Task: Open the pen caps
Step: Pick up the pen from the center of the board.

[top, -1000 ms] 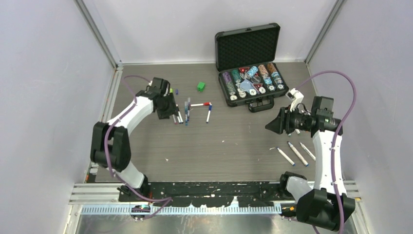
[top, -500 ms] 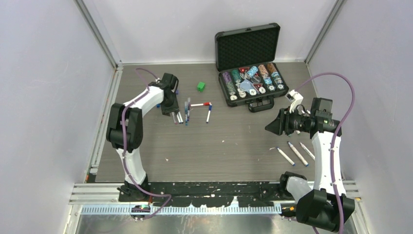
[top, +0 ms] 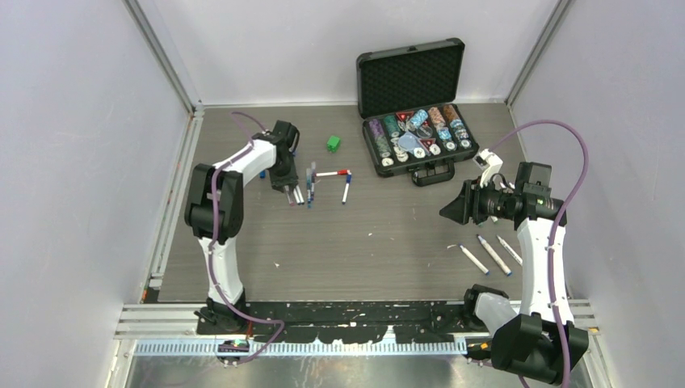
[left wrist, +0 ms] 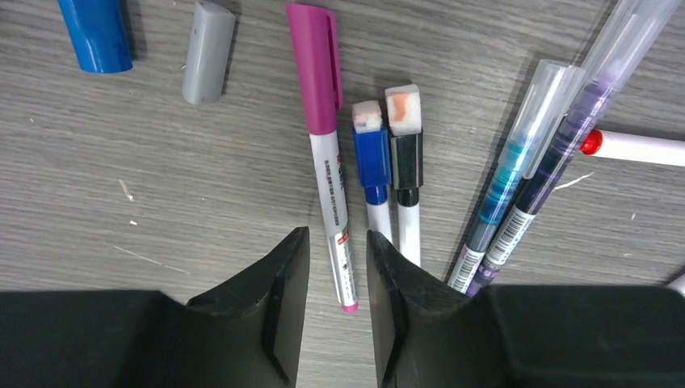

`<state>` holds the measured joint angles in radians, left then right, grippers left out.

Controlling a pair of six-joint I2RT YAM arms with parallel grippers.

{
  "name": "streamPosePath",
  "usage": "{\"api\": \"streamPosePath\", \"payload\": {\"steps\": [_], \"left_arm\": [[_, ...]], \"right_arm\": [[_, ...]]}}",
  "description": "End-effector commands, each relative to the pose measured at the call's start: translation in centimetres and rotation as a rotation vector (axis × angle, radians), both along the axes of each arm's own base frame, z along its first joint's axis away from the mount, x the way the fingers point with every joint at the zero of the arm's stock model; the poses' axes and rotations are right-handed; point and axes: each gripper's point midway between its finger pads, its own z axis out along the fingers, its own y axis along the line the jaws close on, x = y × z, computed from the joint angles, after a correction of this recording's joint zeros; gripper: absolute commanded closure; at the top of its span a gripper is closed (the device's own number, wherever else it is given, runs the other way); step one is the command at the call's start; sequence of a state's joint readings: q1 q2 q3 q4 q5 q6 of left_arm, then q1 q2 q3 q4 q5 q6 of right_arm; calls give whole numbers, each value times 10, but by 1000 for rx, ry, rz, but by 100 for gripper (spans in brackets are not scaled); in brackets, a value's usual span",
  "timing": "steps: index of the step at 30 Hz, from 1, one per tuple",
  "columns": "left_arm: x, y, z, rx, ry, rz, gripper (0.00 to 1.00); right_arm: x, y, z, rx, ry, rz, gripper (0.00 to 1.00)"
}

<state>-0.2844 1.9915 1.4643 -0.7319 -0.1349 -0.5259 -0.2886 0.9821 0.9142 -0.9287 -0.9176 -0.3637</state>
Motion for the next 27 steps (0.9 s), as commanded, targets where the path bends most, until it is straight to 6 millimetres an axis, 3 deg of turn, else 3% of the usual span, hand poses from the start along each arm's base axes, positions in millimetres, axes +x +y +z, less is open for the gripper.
{"api": "streamPosePath", "payload": {"steps": [1,10,18,23,27], "left_arm": [[9,1,0,27,-5,-13,67],[7,2,-11,33,20,-16,71],[1,1,-16,18,27,-19,90],[-1,2,-2,12,-8,-20,100],[-3,4,23,-1,-71,-19,100]], "right_arm": [[1,2,6,-6,-34,20,52],[0,3,6,-4,-34,25,52],[-1,4,8,1,-35,30,52],[-2,4,8,4,-36,34,52],[-2,5,9,8,-35,39,52]]}}
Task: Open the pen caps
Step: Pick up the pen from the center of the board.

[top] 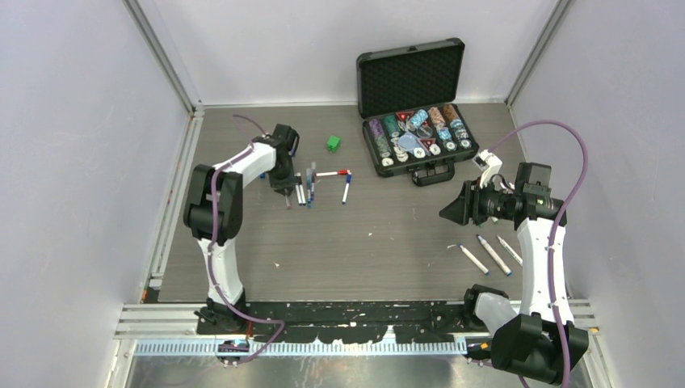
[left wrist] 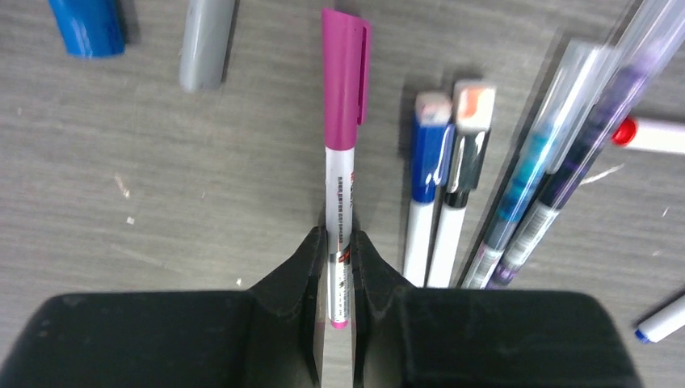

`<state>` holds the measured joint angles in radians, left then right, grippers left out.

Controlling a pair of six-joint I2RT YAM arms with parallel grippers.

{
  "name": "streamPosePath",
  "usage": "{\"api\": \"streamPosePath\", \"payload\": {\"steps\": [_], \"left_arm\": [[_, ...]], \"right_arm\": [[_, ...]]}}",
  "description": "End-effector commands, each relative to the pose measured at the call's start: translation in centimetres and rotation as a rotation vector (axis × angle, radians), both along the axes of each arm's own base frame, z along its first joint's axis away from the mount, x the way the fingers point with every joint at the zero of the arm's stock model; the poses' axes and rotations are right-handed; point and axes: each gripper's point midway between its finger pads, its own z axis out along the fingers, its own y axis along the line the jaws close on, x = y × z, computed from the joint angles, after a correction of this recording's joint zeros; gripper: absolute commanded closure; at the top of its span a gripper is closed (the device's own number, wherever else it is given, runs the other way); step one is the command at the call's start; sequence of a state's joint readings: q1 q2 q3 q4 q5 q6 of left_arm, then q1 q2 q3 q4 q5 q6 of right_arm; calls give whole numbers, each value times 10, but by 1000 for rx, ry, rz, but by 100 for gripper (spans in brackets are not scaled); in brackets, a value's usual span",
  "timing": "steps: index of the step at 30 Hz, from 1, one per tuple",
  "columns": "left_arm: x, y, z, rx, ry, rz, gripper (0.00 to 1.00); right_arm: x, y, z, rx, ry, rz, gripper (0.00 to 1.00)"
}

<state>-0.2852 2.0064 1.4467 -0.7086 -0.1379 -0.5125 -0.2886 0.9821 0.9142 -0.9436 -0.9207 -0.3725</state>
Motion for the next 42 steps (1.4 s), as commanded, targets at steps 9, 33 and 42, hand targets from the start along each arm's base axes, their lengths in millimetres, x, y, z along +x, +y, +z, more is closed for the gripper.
{"api": "streamPosePath", "payload": {"steps": [9,33,42], "left_arm": [[-42,-35,99,-314,-261,-119,100],[-149,-235,266,-1200,-957,-475,100],[-148,-270,257,-1194,-968,-464,100]], "right_arm": [[-3,14,16,72,-52,83,52],[16,124,42,456,87,313,45],[9,131,34,489,97,336,41]]}}
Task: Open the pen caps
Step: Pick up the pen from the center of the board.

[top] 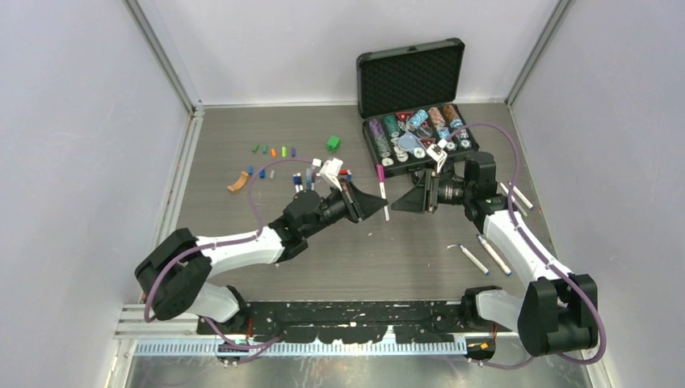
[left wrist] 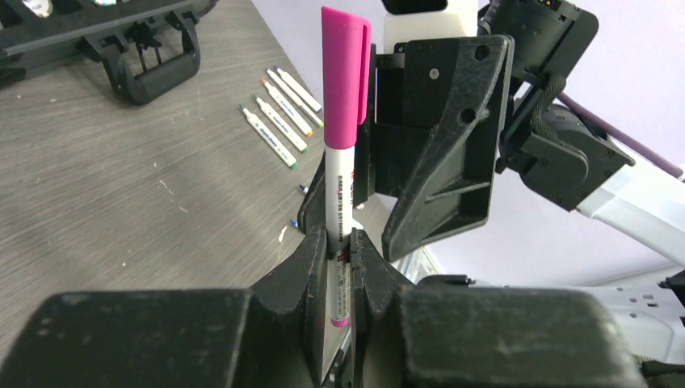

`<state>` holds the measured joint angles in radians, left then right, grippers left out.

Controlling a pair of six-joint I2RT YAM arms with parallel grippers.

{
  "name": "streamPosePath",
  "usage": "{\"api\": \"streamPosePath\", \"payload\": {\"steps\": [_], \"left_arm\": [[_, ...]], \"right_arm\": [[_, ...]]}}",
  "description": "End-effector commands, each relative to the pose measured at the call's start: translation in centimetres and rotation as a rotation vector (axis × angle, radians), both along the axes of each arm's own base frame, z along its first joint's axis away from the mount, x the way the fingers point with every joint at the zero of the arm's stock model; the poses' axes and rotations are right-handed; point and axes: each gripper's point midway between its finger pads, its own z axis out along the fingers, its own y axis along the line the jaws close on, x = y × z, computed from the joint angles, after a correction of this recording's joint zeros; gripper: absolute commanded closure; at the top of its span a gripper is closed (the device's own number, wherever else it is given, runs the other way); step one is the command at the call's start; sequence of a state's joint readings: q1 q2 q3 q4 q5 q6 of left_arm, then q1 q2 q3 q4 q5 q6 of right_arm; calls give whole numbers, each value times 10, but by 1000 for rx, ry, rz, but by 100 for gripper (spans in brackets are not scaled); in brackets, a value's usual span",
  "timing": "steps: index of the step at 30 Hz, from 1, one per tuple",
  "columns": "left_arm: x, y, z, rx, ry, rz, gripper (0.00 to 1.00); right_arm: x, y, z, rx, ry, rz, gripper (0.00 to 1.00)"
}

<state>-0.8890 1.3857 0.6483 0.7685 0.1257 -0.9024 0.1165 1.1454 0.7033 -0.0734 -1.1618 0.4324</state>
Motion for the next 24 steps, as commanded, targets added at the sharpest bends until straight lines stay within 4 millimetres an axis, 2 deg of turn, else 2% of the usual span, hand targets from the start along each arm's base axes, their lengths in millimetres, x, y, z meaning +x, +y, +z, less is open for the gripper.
{"api": "streamPosePath", "payload": {"steps": [1,6,12,19,24], "left_arm": [[13,-7,47,-114,-116,71,100],[13,-13,44,-131,-104,72,100],[11,-17,46,-149,-102,68,100],[10,-20,46,-159,-101,62,100],[8,-24,42,-159,-92,53,100]], "right_arm": [[-1,7,19,43,-75,40,41],[-7,13,16,46,-75,73,43],[-11,17,15,48,-75,100,51],[-11,20,13,50,-58,117,69],[-12,22,11,49,-50,127,74]]}}
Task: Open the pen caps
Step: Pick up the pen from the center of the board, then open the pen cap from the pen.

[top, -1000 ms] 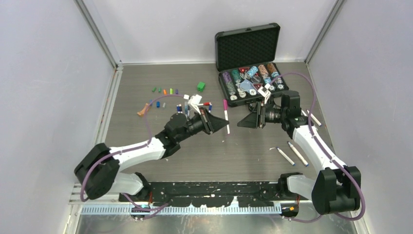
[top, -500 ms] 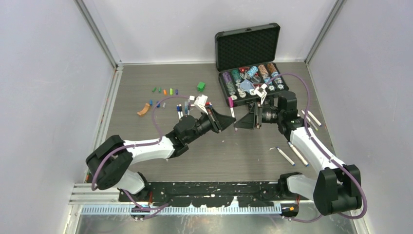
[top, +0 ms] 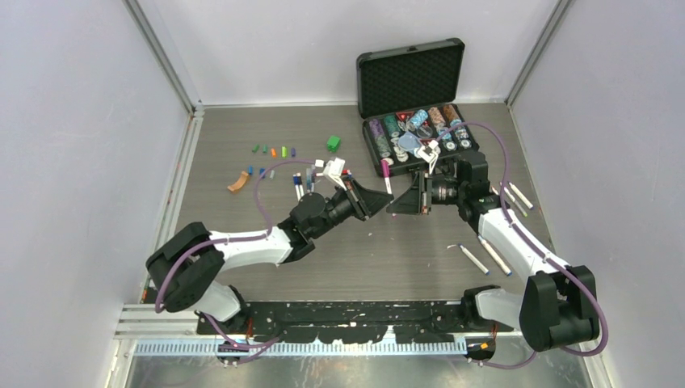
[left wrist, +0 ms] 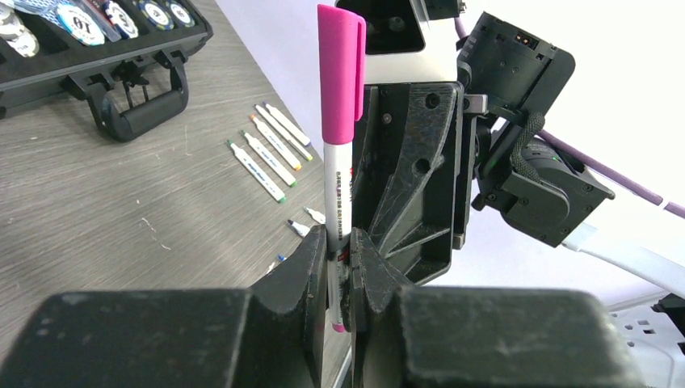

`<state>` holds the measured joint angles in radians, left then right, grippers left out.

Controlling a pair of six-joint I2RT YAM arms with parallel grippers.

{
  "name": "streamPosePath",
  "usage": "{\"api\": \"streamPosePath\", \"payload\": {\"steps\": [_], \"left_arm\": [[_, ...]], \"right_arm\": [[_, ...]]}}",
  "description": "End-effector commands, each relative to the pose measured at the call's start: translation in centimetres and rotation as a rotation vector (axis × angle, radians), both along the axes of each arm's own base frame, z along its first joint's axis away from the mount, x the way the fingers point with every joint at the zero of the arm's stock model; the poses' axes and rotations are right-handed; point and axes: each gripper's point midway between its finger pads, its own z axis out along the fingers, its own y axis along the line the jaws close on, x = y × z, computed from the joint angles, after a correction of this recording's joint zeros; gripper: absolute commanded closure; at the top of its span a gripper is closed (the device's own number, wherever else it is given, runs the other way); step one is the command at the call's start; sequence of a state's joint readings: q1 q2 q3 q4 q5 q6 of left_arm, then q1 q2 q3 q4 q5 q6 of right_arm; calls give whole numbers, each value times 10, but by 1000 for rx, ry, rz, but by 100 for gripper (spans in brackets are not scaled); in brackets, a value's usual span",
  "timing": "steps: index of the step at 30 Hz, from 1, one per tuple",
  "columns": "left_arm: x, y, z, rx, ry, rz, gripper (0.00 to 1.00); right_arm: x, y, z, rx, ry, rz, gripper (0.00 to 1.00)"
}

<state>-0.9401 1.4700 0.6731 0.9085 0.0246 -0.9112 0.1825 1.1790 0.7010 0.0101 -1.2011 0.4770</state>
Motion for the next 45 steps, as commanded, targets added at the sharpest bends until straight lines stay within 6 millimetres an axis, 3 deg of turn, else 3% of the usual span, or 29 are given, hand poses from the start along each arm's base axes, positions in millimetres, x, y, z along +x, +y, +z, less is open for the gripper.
{"api": "streamPosePath", "payload": {"steps": [1,5,9,10,16,19,24,34,45], "left_arm": [[2,-8,32,-88,-59,4,100],[2,-10,33,-94,-59,2,100],[2,-9,33,-98,-59,1,98],[3,-7,35,-103,-58,15,94],[6,13,50,-124,-79,52,44],[7,21,59,-138,-90,-1,36],[18,29,64,-201,-50,-49,32],[14,17,69,-245,-63,-132,34],[23,13,72,-330,-54,-153,53]], "right_arm": [[-2,4,7,18,-47,35,75],[-1,5,8,19,-46,39,83],[-2,5,10,19,-66,43,100],[-2,5,10,17,-76,46,100],[-14,1,6,-27,-108,99,100],[-21,1,10,2,-119,143,100],[-31,1,18,37,-143,190,100],[-31,1,16,38,-133,190,100],[-33,1,14,45,-115,202,100]]}}
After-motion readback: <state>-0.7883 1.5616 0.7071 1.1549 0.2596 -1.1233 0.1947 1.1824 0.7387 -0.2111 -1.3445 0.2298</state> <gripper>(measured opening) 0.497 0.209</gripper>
